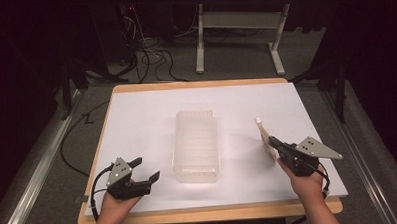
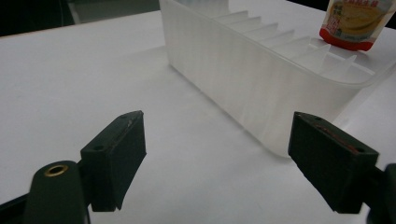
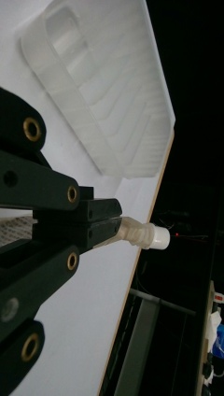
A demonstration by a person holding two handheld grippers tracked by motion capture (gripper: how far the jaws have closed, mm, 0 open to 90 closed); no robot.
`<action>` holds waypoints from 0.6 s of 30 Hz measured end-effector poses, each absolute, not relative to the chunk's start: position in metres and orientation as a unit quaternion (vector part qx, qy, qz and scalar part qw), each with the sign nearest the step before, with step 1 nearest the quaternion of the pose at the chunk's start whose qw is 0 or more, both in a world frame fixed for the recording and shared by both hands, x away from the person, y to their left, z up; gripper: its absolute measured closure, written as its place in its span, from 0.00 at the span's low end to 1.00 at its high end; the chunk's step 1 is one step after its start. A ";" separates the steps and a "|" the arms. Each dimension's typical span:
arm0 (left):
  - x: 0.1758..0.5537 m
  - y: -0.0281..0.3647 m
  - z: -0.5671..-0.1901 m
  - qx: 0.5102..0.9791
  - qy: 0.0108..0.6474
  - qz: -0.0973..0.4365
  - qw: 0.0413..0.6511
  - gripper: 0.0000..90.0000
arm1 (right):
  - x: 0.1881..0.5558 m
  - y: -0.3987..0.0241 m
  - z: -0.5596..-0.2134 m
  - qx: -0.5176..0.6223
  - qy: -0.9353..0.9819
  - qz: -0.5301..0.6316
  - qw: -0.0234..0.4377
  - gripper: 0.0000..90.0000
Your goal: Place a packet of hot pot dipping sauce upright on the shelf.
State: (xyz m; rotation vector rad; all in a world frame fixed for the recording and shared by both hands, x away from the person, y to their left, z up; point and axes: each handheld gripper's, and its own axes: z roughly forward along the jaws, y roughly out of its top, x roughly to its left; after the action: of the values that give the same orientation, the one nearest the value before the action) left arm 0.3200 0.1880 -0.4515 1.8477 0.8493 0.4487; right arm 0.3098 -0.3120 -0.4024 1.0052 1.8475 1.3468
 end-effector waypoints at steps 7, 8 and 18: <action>0.319 0.186 -0.451 0.766 0.350 0.188 0.506 0.22 | 0.309 -0.318 -0.398 0.388 0.686 0.523 0.326 1.00; 0.319 0.186 -0.451 0.766 0.350 0.188 0.505 0.22 | 0.308 -0.319 -0.397 0.388 0.683 0.526 0.325 1.00; 0.319 0.187 -0.451 0.766 0.350 0.189 0.506 0.22 | 0.305 -0.317 -0.393 0.376 0.679 0.542 0.322 1.00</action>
State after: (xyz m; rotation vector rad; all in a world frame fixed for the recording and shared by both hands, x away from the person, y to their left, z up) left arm 0.3193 0.1871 -0.4506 1.8467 0.8442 0.4559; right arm 0.3052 -0.3168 -0.3927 0.9874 1.7816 1.4242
